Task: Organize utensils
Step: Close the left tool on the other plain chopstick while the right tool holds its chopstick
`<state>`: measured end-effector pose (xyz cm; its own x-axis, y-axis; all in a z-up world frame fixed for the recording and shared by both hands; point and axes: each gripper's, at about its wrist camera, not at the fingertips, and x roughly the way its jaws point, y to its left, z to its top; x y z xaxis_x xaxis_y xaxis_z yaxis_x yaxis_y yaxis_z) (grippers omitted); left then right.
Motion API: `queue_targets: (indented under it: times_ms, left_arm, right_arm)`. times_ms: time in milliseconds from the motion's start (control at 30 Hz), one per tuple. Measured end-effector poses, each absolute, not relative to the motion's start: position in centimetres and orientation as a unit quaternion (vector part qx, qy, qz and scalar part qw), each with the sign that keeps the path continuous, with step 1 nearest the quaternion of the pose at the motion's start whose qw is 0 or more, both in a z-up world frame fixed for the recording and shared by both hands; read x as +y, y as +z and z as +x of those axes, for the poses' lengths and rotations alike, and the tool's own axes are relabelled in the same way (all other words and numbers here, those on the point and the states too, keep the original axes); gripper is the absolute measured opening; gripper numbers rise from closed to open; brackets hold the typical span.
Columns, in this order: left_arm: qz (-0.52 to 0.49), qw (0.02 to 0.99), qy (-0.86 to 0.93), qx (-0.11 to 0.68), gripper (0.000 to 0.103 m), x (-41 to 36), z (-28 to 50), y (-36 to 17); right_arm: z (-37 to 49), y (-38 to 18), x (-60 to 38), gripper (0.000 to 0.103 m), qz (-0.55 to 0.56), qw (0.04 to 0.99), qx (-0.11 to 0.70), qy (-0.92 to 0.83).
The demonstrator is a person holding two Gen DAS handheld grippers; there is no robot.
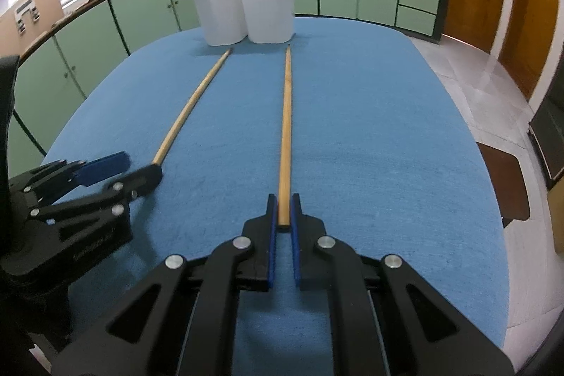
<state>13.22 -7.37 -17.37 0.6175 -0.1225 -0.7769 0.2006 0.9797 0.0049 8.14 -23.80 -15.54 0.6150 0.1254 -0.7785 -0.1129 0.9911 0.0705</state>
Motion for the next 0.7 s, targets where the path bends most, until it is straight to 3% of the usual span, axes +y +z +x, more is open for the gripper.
queue_targets:
  times_ms: [133, 333, 700]
  left_arm:
    - [0.039, 0.899, -0.097, 0.426, 0.018, -7.33, 13.23, -17.34]
    - [0.042, 0.898, -0.104, 0.426, 0.008, -7.77, 13.14, -17.37]
    - [0.03, 0.899, -0.101, 0.424, 0.007, -7.71, 13.11, -17.33]
  right_arm:
    - [8.09, -15.49, -23.95, 0.008, 0.014, 0.898, 0.435, 0.067]
    - [7.77, -15.42, -23.56, 0.012, 0.004, 0.898, 0.434, 0.065]
    - [7.82, -15.51, -23.44, 0.006, -0.002, 0.899, 0.433, 0.062]
